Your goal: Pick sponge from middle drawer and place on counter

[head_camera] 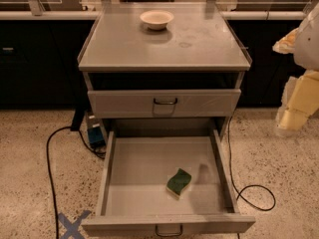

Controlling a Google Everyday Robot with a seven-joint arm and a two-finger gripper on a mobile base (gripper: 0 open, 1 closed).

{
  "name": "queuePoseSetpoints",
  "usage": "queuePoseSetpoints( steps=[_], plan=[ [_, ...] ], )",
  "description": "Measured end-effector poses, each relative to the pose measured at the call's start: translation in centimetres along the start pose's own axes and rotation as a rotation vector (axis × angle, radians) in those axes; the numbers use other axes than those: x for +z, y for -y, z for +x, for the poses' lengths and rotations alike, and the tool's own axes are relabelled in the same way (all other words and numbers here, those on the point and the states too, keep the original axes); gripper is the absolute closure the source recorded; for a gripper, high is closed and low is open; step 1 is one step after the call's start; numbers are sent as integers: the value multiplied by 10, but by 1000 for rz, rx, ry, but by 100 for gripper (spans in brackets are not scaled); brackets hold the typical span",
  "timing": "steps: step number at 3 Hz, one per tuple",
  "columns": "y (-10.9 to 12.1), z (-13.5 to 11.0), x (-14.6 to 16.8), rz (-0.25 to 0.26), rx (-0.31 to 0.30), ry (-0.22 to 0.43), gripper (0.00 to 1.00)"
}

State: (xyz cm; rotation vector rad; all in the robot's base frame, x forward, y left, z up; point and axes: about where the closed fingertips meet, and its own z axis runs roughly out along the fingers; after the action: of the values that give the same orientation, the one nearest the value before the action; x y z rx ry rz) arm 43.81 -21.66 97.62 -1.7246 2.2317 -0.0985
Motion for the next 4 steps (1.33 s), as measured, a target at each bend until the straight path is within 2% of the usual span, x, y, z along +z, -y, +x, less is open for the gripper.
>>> queuePoseSetpoints(
  steps=[1, 2, 3, 4],
  plan=[
    [0, 0, 0, 0, 0, 0, 0],
    [-5, -2, 22, -28, -35, 0, 0],
    [-10, 0, 62, -58, -92, 25, 0],
    [-7, -2, 102, -60, -152, 50, 0]
  ],
)
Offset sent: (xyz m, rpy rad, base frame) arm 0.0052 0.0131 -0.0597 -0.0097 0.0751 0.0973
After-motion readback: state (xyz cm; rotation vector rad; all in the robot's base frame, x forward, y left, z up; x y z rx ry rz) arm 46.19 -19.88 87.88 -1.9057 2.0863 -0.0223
